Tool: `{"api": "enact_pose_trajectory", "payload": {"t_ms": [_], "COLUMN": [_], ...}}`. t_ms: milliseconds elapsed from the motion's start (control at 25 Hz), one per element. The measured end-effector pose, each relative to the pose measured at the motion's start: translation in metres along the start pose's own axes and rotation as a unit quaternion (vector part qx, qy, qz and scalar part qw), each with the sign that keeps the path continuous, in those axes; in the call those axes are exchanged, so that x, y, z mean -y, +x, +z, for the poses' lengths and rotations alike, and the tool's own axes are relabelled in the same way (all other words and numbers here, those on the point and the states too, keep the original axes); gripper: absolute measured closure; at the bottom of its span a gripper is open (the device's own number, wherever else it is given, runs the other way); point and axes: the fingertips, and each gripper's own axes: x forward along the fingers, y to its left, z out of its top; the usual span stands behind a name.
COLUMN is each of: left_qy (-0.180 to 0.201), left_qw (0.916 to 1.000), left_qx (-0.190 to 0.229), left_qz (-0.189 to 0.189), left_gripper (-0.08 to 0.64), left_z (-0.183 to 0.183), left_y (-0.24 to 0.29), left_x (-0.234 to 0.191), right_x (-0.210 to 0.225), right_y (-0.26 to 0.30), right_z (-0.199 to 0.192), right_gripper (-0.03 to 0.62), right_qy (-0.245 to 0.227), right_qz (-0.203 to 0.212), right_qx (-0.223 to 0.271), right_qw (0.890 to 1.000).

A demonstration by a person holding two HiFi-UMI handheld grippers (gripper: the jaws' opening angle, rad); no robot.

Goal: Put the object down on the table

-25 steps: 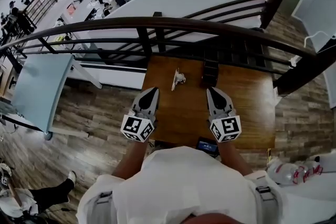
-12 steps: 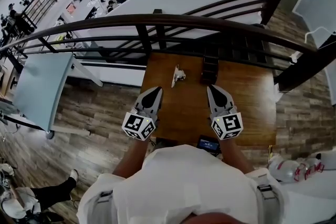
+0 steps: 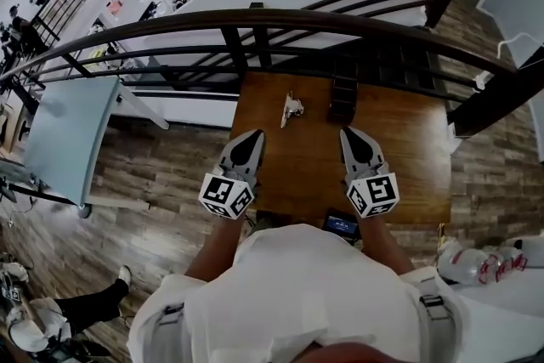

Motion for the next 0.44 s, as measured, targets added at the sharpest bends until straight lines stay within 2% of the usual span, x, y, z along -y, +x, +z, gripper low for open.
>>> {"api": "enact_pose_trajectory", "payload": {"t_ms": [240,440], "left_qy": [-0.002,0.016], "left_qw": [1.0000,0.9993], "left_qx": [0.004,0.034], "left_qz": [0.003,0.006], "left_gripper": [0.546,0.546], "left_z": [-0.001,0.014], "left_y": [-0.005,0.015], "left_x": [0.000,-0.013], "right_x": [0.001,0.020], "right_y": [-0.005,0.018], "right_z": [-0.003,0.019], "right_gripper": [0.568,0.568], "right_qy": [0.007,-0.019], "right_qz": [-0.001,0.011], "right_qx": [0.001,0.039], "right_qw": [1.000,0.999]}}
